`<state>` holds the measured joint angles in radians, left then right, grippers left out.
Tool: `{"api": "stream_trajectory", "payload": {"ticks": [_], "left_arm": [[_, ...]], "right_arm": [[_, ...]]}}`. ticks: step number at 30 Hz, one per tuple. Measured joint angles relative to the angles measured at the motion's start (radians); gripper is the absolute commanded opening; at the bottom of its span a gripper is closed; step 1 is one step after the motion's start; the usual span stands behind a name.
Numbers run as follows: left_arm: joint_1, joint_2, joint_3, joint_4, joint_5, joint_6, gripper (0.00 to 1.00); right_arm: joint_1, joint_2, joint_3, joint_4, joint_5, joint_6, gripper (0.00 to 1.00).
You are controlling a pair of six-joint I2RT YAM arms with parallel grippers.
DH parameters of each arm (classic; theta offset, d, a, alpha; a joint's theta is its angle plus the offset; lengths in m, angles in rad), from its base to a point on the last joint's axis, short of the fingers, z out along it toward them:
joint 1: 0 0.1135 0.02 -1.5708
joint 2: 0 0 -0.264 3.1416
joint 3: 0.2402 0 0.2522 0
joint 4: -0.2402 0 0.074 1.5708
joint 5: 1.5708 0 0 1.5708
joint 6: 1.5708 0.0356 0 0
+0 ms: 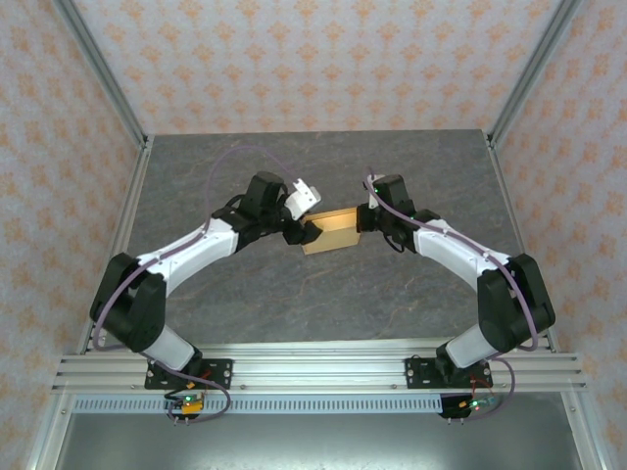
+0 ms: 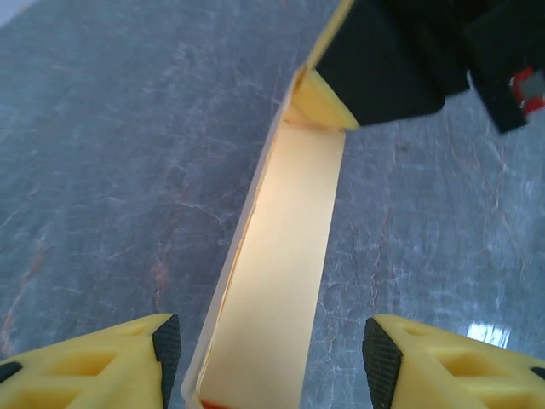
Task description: Fold the paper box
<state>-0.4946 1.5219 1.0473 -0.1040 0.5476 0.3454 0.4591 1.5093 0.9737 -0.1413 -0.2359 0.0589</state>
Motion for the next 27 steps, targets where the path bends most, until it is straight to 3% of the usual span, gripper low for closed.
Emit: {"api": "stream_trajectory", "payload": {"ticks": [4,10,14,20,25,27], "left_arm": [[0.0,-0.068,-0.071,0.057,-0.096,-0.145,0.6],[-0.001,-0.178,-0.179,0.121,-0.187,-0.348,0.36],[-0.017,-0.184,-0.182,0.124,-0.267,-0.387,0.37],[-0.026,-0.108,-0.179,0.136,-0.288,-0.413,0.42],[-0.034,-0.045,-0.133,0.142,-0.286,-0.433,0.37],[-0.034,-0.027,-0.112,0.151,-0.286,-0.44,0.27]], "right_arm": [[0.026,-0.006,-0.016,0.023,0.044,0.022,0.0],[0.051,-0.034,-0.054,0.047,0.118,0.081,0.0],[0.052,-0.035,-0.056,0.046,0.141,0.113,0.0],[0.069,-0.035,-0.056,0.041,0.186,0.144,0.0],[0.095,-0.035,-0.048,0.027,0.223,0.158,0.0],[0.098,-0.035,-0.046,0.019,0.232,0.166,0.0]]}}
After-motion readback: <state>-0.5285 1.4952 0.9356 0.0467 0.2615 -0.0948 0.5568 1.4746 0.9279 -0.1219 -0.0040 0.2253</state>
